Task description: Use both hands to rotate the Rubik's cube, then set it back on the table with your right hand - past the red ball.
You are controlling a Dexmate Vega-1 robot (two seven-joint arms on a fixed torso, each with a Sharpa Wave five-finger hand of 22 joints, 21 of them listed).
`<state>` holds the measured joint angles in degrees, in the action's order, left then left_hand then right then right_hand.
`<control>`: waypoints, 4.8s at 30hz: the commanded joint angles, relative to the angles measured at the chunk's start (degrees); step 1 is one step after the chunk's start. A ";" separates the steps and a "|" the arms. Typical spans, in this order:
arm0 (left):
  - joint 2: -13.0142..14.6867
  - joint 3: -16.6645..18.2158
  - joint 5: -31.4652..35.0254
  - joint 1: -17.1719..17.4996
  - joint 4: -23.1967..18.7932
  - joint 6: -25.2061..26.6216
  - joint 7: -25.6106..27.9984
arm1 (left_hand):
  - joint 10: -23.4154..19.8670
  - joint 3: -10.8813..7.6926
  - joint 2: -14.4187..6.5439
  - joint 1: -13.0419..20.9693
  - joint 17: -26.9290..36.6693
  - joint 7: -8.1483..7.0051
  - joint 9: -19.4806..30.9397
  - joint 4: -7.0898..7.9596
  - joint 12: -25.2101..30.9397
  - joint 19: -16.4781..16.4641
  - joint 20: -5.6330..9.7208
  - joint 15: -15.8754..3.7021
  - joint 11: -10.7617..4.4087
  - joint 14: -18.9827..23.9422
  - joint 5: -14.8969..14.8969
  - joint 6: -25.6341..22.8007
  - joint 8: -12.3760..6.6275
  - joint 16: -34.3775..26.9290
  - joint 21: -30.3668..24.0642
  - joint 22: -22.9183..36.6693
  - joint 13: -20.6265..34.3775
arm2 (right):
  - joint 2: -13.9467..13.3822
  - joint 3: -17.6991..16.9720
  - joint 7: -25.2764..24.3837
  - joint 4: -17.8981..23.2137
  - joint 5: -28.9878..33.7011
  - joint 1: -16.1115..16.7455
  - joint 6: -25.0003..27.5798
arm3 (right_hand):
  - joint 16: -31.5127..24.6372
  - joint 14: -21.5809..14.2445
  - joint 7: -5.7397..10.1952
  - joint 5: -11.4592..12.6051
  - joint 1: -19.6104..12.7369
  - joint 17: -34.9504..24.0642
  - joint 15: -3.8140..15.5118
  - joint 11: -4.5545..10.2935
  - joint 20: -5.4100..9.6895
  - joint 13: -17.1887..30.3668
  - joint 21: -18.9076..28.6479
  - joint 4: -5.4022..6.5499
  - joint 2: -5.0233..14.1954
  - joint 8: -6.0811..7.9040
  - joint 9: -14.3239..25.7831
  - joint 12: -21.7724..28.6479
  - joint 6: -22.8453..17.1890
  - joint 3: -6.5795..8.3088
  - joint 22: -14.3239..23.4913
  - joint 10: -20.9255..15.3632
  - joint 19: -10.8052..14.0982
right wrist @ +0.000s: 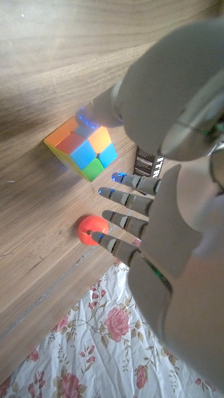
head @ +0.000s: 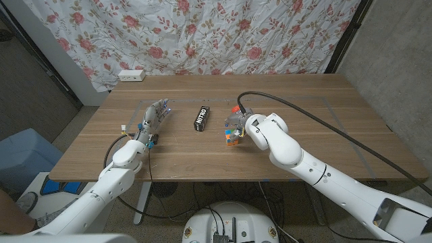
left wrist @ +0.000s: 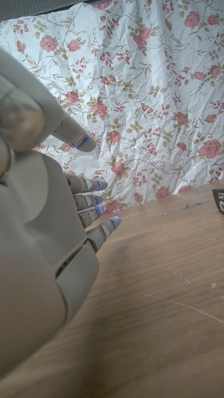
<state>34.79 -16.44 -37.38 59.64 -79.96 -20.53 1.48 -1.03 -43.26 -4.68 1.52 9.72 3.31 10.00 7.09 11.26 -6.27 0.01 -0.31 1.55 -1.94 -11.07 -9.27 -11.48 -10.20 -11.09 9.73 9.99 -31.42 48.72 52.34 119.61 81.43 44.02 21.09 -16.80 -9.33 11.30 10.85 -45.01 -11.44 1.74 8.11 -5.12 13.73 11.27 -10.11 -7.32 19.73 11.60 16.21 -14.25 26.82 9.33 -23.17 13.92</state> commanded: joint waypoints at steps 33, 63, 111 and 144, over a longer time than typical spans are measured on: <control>0.41 0.33 -0.46 1.44 -1.18 0.30 -0.13 | -1.43 -0.19 -4.43 -0.59 0.16 0.12 0.32 0.62 0.23 -0.49 -0.54 0.20 -0.35 0.52 -0.25 -1.40 0.01 -0.09 -0.11 0.17 0.18 | -0.28 -0.42 -8.29 -1.31 2.09 2.95 0.58 | -2.31 -4.93 1.17 1.89 -4.21 -1.10 3.37 3.55 1.30 1.97 -0.35 0.54 -0.50 3.86 0.83 2.12 -7.71 -0.60 0.19 -7.98 2.33; 0.11 -0.14 -0.48 0.77 -0.52 1.19 -0.02 | -1.60 -0.26 -4.39 -0.63 0.16 0.06 0.37 0.78 0.12 -0.53 -0.54 0.12 -0.32 0.60 -0.26 -1.79 0.19 -0.07 -0.09 0.18 0.19 | 0.24 -0.24 -7.28 -2.36 1.57 1.93 0.53 | -4.30 -7.39 1.33 2.38 -6.45 -2.19 5.15 4.28 1.81 3.83 -0.53 0.83 1.37 7.25 1.71 3.36 -13.35 -1.34 0.17 -13.80 3.37; -0.82 -1.27 -0.24 -1.15 0.72 2.31 0.04 | -1.67 -0.44 -4.41 -0.60 0.13 -0.01 0.41 0.90 -0.04 -0.57 -0.51 0.04 -0.37 0.61 -0.27 -1.97 0.50 -0.01 -0.05 0.18 0.19 | -2.34 -1.20 -8.59 -1.46 -2.79 -0.21 -1.78 | -7.80 -10.73 1.43 0.86 -8.54 -4.54 8.10 4.49 2.28 6.99 -0.42 1.23 4.29 12.83 2.17 4.83 -24.48 -3.40 0.17 -22.35 4.38; -0.04 -1.46 2.93 0.05 -6.74 4.44 5.58 | -2.21 -0.64 -4.38 -0.46 0.05 -0.03 0.43 0.72 0.07 -0.84 -0.49 0.00 -0.51 0.92 -0.28 -2.18 0.58 -0.04 -0.12 0.18 0.20 | -9.66 -10.45 -24.38 2.27 -22.74 3.82 -2.17 | -9.26 -12.18 1.44 0.57 -7.79 -5.55 8.22 4.50 3.02 7.73 -0.20 1.68 5.57 13.64 2.08 4.69 -26.06 -4.43 0.19 -24.40 6.27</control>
<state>34.62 -17.85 -35.66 59.12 -83.65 -16.83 4.93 -2.55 -43.49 -4.45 1.30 9.59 3.38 10.26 7.65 11.26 -6.57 -0.30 -0.31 1.02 -1.11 -11.07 -10.97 -11.03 -10.20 -11.09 9.73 9.99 -38.53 41.42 34.89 120.83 67.14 46.56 19.36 -25.66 -20.81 11.07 11.11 -52.41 -16.74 2.58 12.20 -2.23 21.16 10.83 -8.54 -3.03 32.94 13.43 20.78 -38.00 22.52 9.35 -46.29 19.65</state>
